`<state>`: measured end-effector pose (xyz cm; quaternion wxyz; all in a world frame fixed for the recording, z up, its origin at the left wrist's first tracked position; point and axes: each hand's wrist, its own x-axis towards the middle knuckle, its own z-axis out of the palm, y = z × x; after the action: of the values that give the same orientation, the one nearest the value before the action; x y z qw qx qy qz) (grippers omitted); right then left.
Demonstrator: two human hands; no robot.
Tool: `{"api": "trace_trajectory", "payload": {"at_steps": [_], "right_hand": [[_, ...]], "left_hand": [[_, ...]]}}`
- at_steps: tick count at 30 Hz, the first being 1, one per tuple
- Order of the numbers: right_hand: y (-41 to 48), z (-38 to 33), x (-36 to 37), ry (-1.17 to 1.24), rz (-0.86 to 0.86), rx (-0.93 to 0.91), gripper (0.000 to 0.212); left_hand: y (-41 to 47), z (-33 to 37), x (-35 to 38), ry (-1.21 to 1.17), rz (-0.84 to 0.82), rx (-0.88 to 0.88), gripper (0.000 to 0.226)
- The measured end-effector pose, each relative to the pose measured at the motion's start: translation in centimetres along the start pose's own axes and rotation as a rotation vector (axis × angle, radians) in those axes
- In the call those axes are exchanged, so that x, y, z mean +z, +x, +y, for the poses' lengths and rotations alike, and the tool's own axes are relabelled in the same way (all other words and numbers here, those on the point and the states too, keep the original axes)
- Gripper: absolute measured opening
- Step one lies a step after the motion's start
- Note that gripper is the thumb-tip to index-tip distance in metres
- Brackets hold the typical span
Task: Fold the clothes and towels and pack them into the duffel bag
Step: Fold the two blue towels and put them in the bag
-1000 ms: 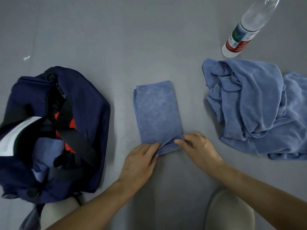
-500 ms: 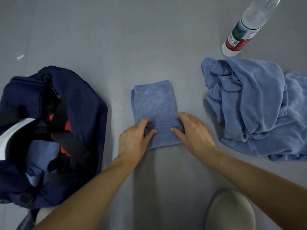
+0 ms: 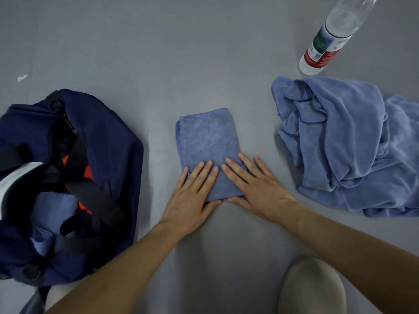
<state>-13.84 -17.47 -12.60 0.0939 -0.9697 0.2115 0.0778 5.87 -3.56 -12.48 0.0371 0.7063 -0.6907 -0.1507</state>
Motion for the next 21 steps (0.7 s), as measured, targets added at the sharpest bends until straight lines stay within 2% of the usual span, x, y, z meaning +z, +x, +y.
{"api": "trace_trajectory", "payload": {"at_steps": [3, 7, 10, 14, 17, 19, 21], "right_hand": [[0.1, -0.3, -0.4, 0.029, 0.065, 0.023, 0.072], [0.4, 0.0, -0.7, 0.018, 0.181, -0.105, 0.061], [0.7, 0.4, -0.2, 0.049, 0.197, -0.131, 0.056], [0.9, -0.3, -0.5, 0.17, 0.197, -0.015, 0.054], [0.7, -0.7, -1.2, 0.329, 0.206, 0.052, 0.052], [0.2, -1.0, -1.8, 0.455, 0.203, 0.147, 0.048], [-0.2, -1.2, -2.7, 0.574, 0.14, 0.287, 0.039]], "left_hand": [[0.2, -0.3, -0.1, -0.006, 0.029, -0.022, 0.071], [-0.1, 0.1, 0.0, 0.006, 0.059, -0.058, 0.068], [0.2, 0.2, -0.6, 0.02, 0.064, -0.074, 0.067], [-0.1, 0.4, -1.2, 0.025, 0.188, -0.021, 0.061], [-0.2, -0.2, -1.5, -0.095, 0.322, 0.012, 0.041], [-0.1, -0.4, -2.6, -0.205, 0.296, -0.023, 0.033], [0.1, -0.2, -3.9, -0.249, 0.151, -0.068, 0.033]]}}
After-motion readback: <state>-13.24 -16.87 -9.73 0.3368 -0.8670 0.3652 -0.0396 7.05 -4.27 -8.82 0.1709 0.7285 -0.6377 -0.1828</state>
